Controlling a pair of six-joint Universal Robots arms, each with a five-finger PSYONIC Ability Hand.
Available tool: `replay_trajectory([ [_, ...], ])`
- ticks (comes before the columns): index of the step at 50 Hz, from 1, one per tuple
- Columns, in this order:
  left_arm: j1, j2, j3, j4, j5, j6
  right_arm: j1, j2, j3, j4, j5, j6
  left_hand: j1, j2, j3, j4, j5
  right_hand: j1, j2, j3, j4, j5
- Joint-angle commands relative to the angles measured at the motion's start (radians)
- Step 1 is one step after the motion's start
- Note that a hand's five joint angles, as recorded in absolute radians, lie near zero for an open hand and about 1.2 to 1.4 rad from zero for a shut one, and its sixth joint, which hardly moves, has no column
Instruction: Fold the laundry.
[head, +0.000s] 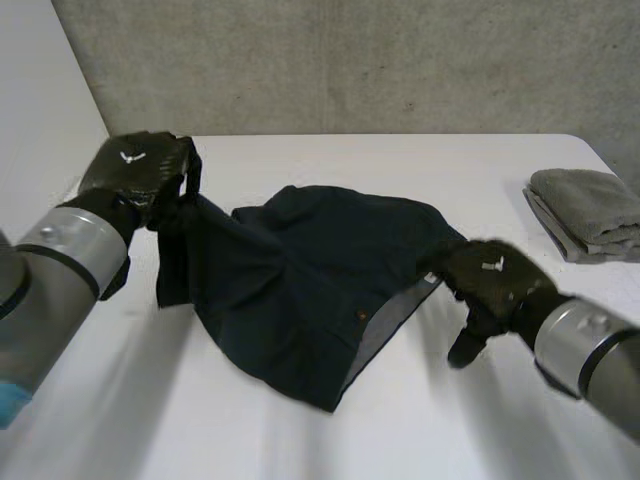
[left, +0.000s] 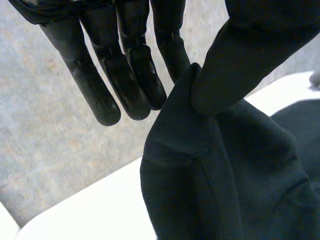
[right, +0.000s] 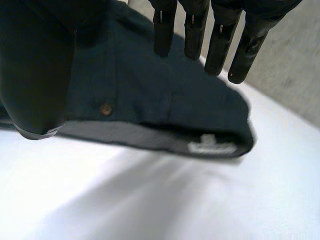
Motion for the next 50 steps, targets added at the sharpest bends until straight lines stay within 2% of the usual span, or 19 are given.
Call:
replay_trajectory([
  [1, 0.020, -0.042, 0.032, 0.023, -0.015, 0.014, 0.025, 0.117, 0.061, -0.102, -0.005, 0.211, 0.262, 0.197, 0.202, 0.195, 0.242, 0.016, -0.033, -0.017, -0.011, -0.009],
  [11, 0.018, -0.088, 0.051, 0.100, -0.021, 0.017, 0.226, 0.212, 0.000, -0.171, 0.000, 0.329, 0.262, 0.197, 0.202, 0.195, 0.242, 0.054, 0.005, 0.021, 0.028, 0.030],
  [15, 0.020, -0.102, 0.049, 0.101, -0.029, 0.015, 0.324, 0.252, -0.049, -0.199, 0.066, 0.361, 0.262, 0.197, 0.202, 0.195, 0.242, 0.057, 0.008, 0.024, 0.030, 0.033],
  [16, 0.018, -0.105, 0.049, 0.101, -0.030, 0.015, 0.360, 0.263, -0.071, -0.209, 0.105, 0.363, 0.262, 0.197, 0.202, 0.195, 0.242, 0.063, 0.014, 0.030, 0.036, 0.038],
  [20, 0.020, -0.118, 0.048, 0.101, -0.038, 0.015, 0.421, 0.326, -0.129, -0.217, 0.176, 0.360, 0.262, 0.197, 0.202, 0.195, 0.242, 0.066, 0.017, 0.033, 0.039, 0.041],
  [33, 0.037, -0.119, 0.039, 0.101, -0.037, 0.012, 0.541, 0.488, -0.246, -0.228, 0.221, 0.351, 0.262, 0.197, 0.202, 0.195, 0.242, 0.075, 0.026, 0.042, 0.048, 0.050],
  [38, 0.038, -0.119, 0.037, 0.101, -0.038, 0.012, 0.550, 0.531, -0.261, -0.266, 0.284, 0.308, 0.262, 0.197, 0.202, 0.195, 0.242, 0.089, 0.041, 0.056, 0.063, 0.065],
  [44, 0.043, -0.118, 0.036, 0.101, -0.040, 0.009, 0.550, 0.562, -0.267, -0.320, 0.385, 0.210, 0.262, 0.197, 0.202, 0.195, 0.242, 0.224, 0.176, 0.191, 0.198, 0.200],
  [50, 0.044, -0.116, 0.028, 0.101, -0.038, 0.009, 0.549, 0.559, -0.255, -0.387, 0.412, 0.180, 0.262, 0.197, 0.202, 0.195, 0.242, 0.605, 0.556, 0.572, 0.578, 0.581],
])
